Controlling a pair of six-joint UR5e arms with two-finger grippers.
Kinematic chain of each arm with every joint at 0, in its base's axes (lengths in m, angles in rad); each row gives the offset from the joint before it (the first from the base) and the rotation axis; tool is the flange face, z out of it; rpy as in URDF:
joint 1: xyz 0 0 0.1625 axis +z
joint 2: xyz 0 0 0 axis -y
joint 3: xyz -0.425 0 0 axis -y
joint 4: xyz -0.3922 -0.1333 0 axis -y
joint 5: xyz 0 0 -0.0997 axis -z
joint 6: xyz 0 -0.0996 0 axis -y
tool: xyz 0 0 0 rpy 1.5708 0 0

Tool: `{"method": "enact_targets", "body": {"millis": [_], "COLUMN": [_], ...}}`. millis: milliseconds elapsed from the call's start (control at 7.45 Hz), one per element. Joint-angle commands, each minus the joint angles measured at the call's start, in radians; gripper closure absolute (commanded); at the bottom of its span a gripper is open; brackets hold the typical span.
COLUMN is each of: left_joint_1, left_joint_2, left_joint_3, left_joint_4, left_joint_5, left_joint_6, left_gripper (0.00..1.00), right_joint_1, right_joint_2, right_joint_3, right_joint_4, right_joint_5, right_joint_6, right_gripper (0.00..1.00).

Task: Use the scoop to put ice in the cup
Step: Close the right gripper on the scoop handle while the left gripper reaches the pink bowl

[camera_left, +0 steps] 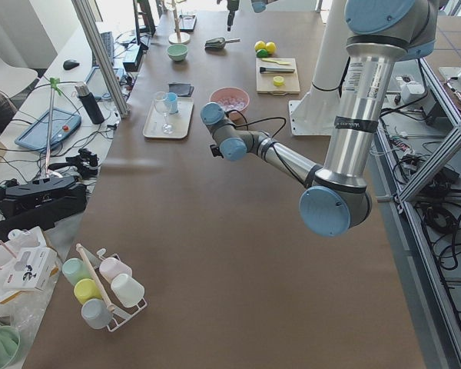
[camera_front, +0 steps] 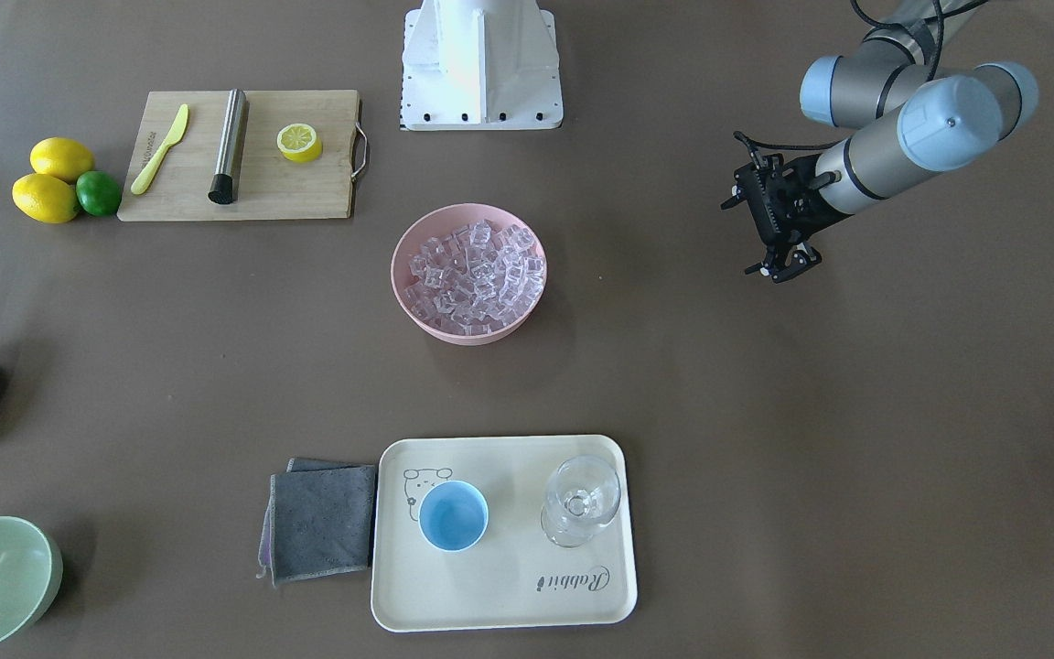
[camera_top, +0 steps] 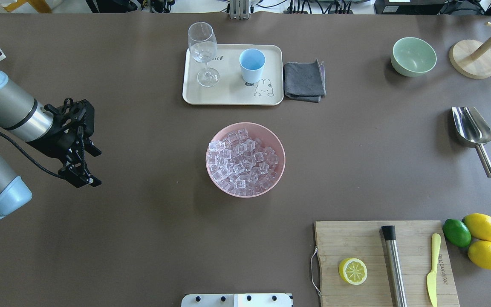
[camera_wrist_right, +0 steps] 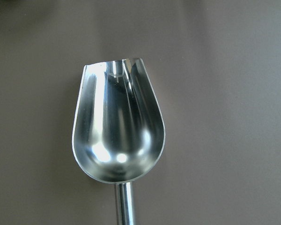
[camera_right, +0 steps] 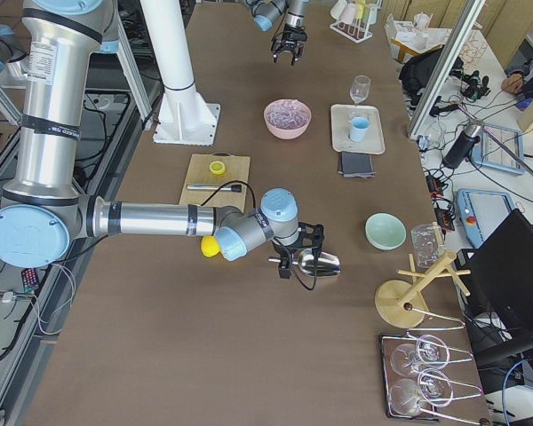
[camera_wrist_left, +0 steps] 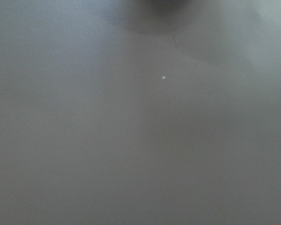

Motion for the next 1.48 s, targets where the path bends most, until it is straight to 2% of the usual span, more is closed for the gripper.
{"method": "enact_targets", "body": {"millis": [0,134,269,403,537,671,806,1343], "left_joint_1": [0.090,0.174,0.222,0.251,0.291,0.314,0.334,0.331], "left_joint_2": [-0.049,-0.050,-0.053,-0.092,-0.152,-0.163,-0.172,-0.237], "left_joint_3": [0.008,0.013,0.018,0.037,0.103,0.152,0.178,0.194], "left_joint_4": [-0.079,-0.198,-0.240,-0.242,-0.285,-0.376,-0.427,-0.417], "left_joint_5": [0.122,0.262,0.337,0.381,0.435,0.492,0.506,0.511], "left_joint_6": [0.000,-0.003,-0.006,-0.008,-0.008,-0.009,-0.012,-0.017], "left_gripper": [0.01,0.01,0.01,0.01,0.01,0.01,0.01,0.01], "right_joint_1": [-0.079,-0.103,-0.132,-0.146,-0.156,-0.165,-0.175,-0.192], "right_joint_2": [0.004,0.001,0.001,0.005,0.005,0.005,0.005,0.005], "right_joint_3": [-0.003,-0.006,-0.021,-0.032,-0.036,-0.050,-0.053,-0.055], "right_joint_4": [0.022,0.031,0.042,0.044,0.044,0.047,0.047,0.047], "right_joint_5": [-0.058,-0.065,-0.087,-0.093,-0.093,-0.092,-0.092,-0.090], "right_joint_6": [0.063,0.062,0.063,0.063,0.062,0.062,0.063,0.073], "right_gripper": [0.01,0.02,0.02,0.05,0.06,0.08,0.11,0.47]}}
